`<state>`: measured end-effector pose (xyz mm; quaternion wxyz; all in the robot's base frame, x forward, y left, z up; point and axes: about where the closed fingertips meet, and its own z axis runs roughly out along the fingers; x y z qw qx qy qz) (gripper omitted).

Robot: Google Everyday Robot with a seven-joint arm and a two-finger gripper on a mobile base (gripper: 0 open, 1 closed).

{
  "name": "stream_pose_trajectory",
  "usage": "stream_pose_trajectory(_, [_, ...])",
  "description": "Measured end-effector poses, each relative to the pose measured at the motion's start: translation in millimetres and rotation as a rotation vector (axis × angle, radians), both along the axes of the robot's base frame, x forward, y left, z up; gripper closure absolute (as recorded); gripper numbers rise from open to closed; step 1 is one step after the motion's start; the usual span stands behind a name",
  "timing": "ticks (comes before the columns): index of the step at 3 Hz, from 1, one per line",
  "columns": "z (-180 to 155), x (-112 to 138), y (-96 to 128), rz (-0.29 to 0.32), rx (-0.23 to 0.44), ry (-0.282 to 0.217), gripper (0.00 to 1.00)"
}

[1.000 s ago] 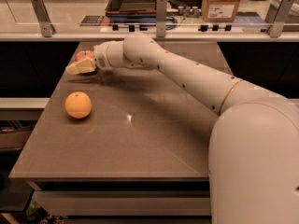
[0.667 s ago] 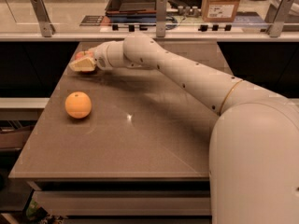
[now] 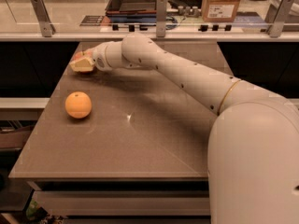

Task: Pick apple

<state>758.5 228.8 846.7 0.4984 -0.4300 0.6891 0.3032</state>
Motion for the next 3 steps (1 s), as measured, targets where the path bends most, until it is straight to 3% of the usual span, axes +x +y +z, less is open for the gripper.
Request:
stream_pose_trajectory(1, [-0.9,-0.9,2.3,0.003,0.0,0.001,1.0])
stream_pose_trajectory(2, [-0.7,-1.1,4.9,0.013,0.002,0.0,1.0])
stream_pose_trajectory(3, [17.9,2.4,2.9,0.049,0.01,-0.04,1.0])
